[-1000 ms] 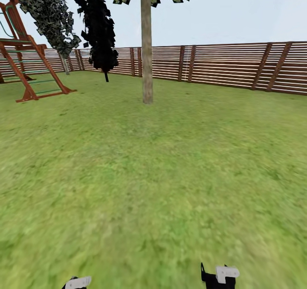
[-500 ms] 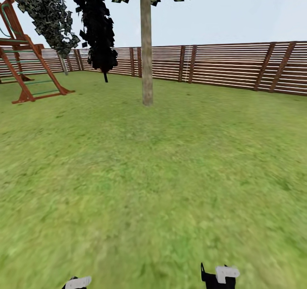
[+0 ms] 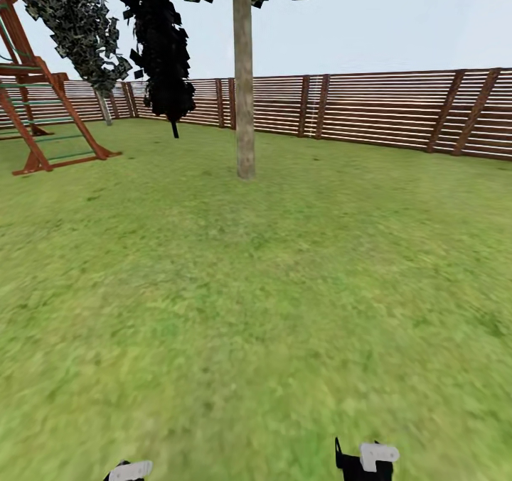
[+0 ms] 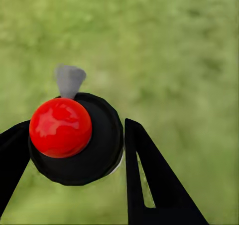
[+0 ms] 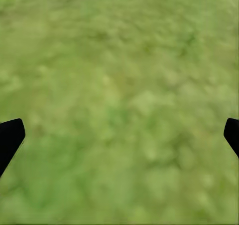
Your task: In the garden, pick up the pesticide atomizer on the floor and spray pesticide onto both trees until each tree trunk is fully covered.
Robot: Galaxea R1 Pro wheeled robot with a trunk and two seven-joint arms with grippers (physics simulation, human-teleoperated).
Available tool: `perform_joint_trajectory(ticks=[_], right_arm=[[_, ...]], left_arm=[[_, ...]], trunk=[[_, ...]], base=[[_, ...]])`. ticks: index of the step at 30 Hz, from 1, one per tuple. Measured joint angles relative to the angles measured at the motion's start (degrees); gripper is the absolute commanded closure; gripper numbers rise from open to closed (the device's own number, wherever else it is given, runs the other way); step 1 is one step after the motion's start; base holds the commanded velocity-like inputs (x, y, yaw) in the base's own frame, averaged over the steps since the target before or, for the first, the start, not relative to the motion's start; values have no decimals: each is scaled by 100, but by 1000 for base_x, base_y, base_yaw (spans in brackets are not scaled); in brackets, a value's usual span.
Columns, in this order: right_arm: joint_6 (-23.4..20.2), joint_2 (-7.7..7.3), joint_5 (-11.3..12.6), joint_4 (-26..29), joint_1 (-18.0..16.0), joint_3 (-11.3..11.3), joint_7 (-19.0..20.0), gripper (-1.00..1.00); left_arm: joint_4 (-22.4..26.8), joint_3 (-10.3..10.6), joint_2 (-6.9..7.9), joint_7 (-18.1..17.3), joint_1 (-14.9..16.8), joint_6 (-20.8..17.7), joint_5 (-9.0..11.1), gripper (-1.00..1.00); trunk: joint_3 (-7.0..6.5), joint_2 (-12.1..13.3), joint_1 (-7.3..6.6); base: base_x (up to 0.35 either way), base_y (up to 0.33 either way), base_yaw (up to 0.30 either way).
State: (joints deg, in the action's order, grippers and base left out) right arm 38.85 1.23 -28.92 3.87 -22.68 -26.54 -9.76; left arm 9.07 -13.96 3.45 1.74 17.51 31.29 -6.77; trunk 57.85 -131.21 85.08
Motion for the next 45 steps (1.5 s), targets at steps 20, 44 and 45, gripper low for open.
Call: perform_joint_trajectory(ticks=[20,44,45], right_arm=[[0,-35,0,0,0,-1,0,-100],[0,-35,0,0,0,-1,0,-100],[0,-35,0,0,0,-1,0,-100]], left_arm=[[1,-1,-2,0,-9,0,1,100],[5,-1,-2,0,-8,0,1,100],[6,-1,-2,0,-9,0,1,100]], trunk=[[0,0,0],[0,0,0],[0,0,0]], base=[[339,0,0],[339,0,0],[339,0,0]])
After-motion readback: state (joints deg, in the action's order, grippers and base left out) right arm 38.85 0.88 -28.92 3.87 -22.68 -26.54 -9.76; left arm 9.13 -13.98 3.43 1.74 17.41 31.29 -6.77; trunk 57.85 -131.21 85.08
